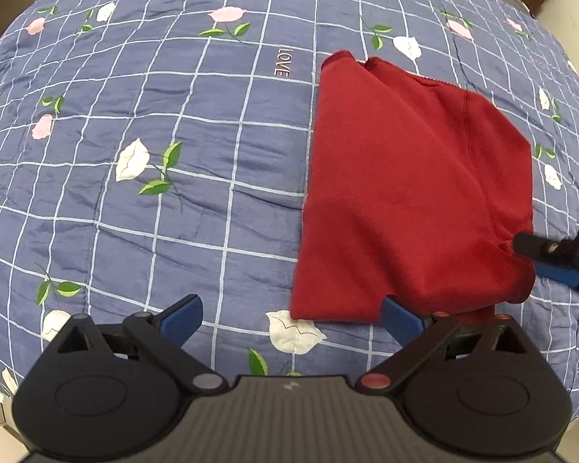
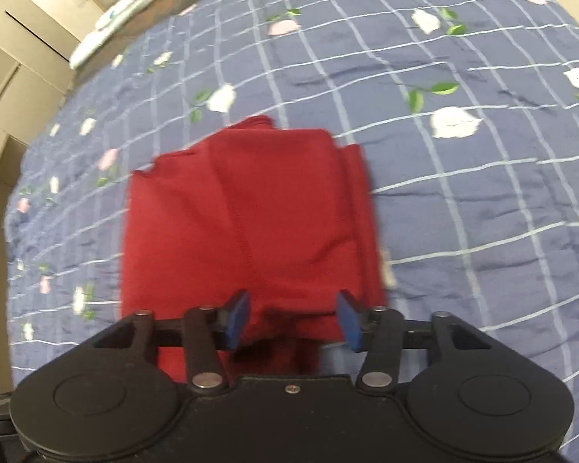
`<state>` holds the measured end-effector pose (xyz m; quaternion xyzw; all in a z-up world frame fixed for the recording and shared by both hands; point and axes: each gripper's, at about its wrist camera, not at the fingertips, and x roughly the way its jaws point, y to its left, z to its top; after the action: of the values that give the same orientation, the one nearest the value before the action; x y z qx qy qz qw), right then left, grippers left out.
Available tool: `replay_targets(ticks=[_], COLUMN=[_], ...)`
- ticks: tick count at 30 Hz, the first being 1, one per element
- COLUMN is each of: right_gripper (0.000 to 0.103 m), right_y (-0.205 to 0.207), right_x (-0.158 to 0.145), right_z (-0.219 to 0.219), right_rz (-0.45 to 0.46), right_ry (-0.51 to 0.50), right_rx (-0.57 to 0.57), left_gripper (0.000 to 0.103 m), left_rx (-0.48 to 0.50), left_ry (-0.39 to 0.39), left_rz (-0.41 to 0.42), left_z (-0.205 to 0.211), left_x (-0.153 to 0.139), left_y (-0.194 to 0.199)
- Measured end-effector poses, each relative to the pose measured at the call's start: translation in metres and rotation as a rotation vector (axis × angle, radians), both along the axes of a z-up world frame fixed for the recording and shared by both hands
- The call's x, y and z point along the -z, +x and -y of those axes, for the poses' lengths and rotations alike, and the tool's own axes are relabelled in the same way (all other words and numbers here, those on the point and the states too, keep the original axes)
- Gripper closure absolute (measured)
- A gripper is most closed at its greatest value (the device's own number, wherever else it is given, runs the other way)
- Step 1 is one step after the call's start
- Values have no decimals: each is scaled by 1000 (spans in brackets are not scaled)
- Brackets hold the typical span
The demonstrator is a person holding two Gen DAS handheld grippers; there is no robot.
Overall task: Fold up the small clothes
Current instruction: 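Fold the side edge with the right tool over the first fold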
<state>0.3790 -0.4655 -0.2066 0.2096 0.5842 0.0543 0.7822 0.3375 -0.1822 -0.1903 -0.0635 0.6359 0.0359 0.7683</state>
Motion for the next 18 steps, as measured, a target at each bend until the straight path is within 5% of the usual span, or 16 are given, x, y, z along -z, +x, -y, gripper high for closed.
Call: replay_targets(ticks=[4, 8, 11, 18], right_gripper=[49, 79, 87, 89], right_y=[-9, -21, -30, -37], right_x=[4, 19, 23, 30], right_z=[-15, -22, -22, -21], right_rz=[-38, -101, -104, -122], right_ry=[62, 53, 38, 24], right_rx=[-1, -19, -43, -65], left_gripper=[2, 2, 2, 2], left_rx=[1, 4, 7, 16], left_ry=[-2, -3, -1, 1], left_rz=[4, 8, 4, -6], left_z=[-2, -5, -6, -5], left_x=[-1, -2, -1, 0], left_y=[-1, -2, -2, -3])
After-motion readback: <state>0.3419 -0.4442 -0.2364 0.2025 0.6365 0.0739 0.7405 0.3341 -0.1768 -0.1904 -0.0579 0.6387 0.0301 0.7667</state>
